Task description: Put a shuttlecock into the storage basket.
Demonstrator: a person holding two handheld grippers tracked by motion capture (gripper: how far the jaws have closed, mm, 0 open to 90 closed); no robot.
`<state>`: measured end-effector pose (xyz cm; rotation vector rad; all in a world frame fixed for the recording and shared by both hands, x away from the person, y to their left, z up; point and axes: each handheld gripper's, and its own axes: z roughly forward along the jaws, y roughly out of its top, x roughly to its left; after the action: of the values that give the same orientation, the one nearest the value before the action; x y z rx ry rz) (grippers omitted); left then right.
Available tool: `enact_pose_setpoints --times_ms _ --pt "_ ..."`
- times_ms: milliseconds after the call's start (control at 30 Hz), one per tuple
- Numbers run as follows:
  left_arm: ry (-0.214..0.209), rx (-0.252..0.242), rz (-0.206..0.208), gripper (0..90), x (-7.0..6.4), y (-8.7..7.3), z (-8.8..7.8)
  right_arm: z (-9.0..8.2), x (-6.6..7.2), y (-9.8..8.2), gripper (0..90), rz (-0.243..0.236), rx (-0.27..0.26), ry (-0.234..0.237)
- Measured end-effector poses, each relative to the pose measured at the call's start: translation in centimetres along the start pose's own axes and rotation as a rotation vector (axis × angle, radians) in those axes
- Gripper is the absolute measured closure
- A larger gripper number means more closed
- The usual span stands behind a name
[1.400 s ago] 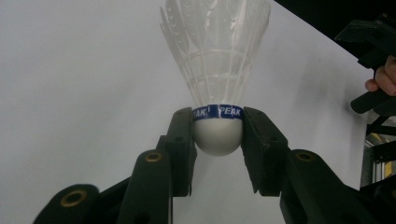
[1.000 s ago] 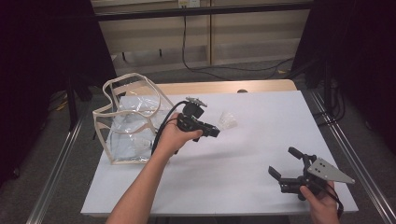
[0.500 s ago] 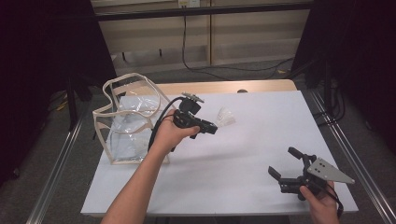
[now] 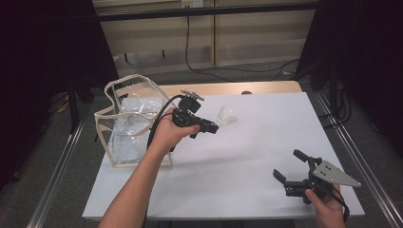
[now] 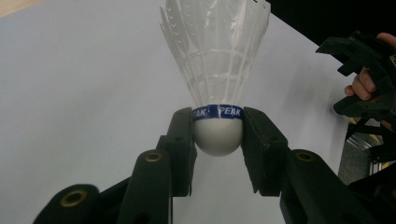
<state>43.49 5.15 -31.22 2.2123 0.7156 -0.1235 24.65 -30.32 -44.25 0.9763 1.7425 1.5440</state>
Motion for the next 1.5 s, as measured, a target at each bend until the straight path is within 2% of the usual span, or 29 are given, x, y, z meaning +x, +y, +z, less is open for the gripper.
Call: enact_pose_setpoints --times_ms 233,267,300,367,700,1033,1300,1500 --pt "-0.007 -0.001 -0.001 65.5 0.0 0.2 -0.4 0.0 0.0 0.0 0.9 0.002 0.001 0.002" --pt "0.01 0.001 -0.001 65.5 0.0 0.3 -0.5 0.0 0.0 0.0 0.9 0.002 0.001 0.002" --pt "-0.005 -0.004 -0.002 65.5 0.0 0.3 -0.6 0.0 0.0 0.0 0.9 0.002 0.001 0.001" --pt "-0.003 -0.004 -0.002 65.5 0.0 0.4 -0.8 0.0 0.0 0.0 0.9 0.003 0.001 0.001" --pt "0.021 -0.003 -0.006 65.5 0.2 0.7 -2.2 0.0 0.0 0.0 0.9 0.003 0.0 0.001" --pt "0.03 -0.006 -0.028 65.5 0.6 0.7 -2.9 0.0 0.0 0.0 0.9 0.004 0.0 0.003" --pt "0.038 -0.001 -0.022 65.5 0.6 1.0 -3.8 0.1 0.1 0.0 0.9 0.001 -0.001 0.008" --pt "0.047 -0.009 -0.033 65.5 0.9 1.0 -4.6 0.3 0.2 0.0 1.0 0.009 0.0 0.016"
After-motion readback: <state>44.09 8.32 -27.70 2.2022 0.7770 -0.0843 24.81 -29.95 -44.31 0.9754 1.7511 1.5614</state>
